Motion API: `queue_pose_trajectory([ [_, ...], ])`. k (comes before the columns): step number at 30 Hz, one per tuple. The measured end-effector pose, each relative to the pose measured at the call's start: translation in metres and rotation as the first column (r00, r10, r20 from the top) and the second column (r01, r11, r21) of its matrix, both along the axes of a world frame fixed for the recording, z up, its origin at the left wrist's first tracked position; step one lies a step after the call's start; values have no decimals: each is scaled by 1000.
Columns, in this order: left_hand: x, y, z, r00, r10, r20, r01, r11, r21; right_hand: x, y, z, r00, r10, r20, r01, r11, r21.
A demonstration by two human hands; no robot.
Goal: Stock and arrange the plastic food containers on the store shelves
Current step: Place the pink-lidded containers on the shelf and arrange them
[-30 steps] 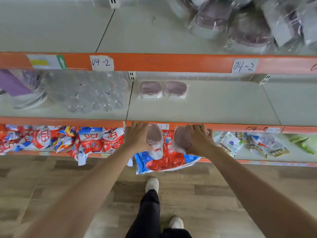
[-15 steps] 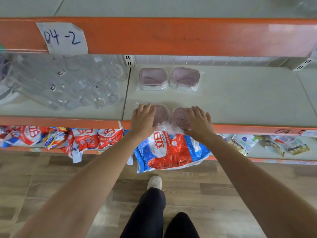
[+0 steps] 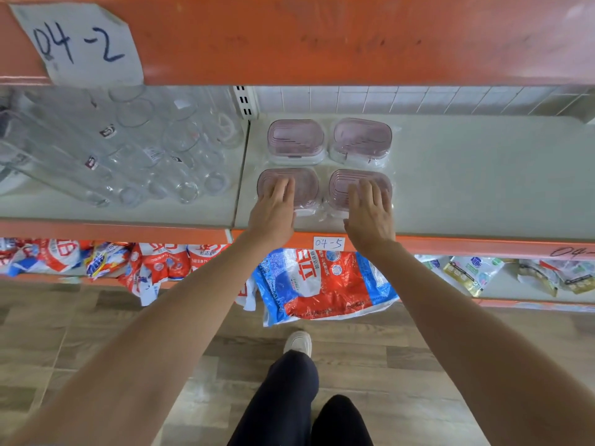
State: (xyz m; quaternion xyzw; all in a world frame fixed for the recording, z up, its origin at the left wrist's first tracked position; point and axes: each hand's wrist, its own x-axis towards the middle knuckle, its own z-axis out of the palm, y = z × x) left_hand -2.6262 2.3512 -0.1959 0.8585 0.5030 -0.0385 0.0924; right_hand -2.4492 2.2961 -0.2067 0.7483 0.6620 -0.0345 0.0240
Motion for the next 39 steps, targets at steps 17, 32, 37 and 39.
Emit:
queue_pose_trajectory([
  [17, -2, -65, 109, 930, -279, -237, 268, 960, -77, 1, -71, 107, 954, 255, -157, -275, 954, -119],
  [32, 29, -149, 277, 964, -259, -65, 266, 952, 152, 34, -165, 290, 951, 301, -66, -302, 953, -1],
  [37, 25, -150, 325, 979, -198, 59, 182, 962, 203, 45, -174, 332, 960, 267, -80, -257, 959, 120],
  [39, 25, -148, 339, 975, -185, 122, 159, 968, 195, 49, -173, 342, 964, 256, -72, -244, 959, 148],
])
